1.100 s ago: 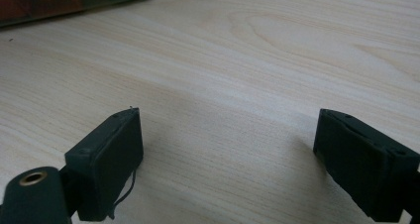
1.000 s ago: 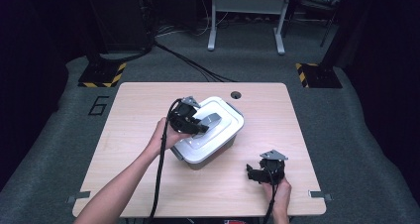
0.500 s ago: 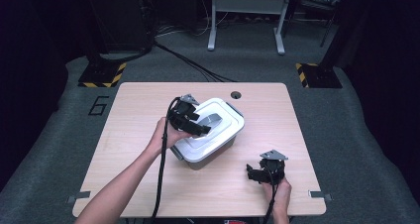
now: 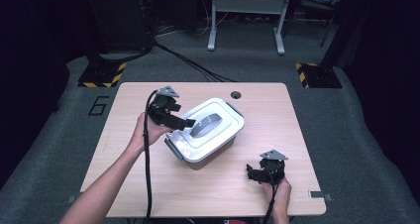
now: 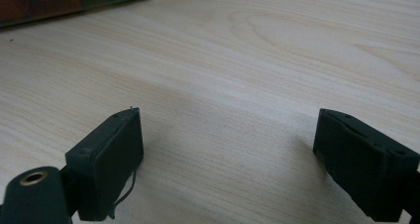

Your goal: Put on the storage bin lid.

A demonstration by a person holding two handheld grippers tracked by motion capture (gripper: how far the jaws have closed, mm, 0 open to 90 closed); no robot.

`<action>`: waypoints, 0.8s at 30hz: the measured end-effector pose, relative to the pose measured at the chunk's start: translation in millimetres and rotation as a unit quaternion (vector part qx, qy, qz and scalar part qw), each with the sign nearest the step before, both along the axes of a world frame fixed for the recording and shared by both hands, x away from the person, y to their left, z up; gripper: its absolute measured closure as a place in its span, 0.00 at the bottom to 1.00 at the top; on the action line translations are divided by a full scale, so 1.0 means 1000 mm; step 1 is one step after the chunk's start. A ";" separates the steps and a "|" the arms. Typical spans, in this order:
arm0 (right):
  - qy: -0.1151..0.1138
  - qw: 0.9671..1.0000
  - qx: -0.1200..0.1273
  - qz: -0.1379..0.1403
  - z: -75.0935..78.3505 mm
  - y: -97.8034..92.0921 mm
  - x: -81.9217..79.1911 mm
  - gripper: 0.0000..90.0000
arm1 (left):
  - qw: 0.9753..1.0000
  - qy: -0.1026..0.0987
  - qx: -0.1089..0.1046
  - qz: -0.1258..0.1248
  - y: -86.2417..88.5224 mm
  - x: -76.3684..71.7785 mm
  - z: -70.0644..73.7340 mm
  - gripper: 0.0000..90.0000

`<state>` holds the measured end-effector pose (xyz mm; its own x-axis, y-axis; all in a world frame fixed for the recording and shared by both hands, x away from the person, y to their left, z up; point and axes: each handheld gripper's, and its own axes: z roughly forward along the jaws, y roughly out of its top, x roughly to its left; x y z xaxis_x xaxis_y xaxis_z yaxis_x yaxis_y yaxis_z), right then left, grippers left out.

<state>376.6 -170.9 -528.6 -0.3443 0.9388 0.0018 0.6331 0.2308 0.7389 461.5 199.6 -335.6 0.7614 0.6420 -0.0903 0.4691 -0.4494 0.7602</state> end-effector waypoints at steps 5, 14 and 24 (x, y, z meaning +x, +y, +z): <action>0.000 1.000 -0.002 0.001 0.000 0.000 0.000 0.13 | 1.000 -0.011 0.009 0.022 0.028 -0.009 0.000 0.12; 0.000 1.000 -0.002 0.000 0.000 0.000 0.000 0.12 | 0.997 -0.015 0.021 0.067 0.074 -0.021 -0.020 0.10; 0.000 1.000 -0.002 0.000 0.000 0.000 0.000 0.12 | 0.994 0.012 0.028 0.103 0.103 -0.028 -0.060 0.08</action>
<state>376.5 -171.2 -528.6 -0.3448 0.9387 -0.0027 0.6330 0.2346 0.7377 433.2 302.4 -395.5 0.6120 0.7881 -0.0659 0.5725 -0.3840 0.7244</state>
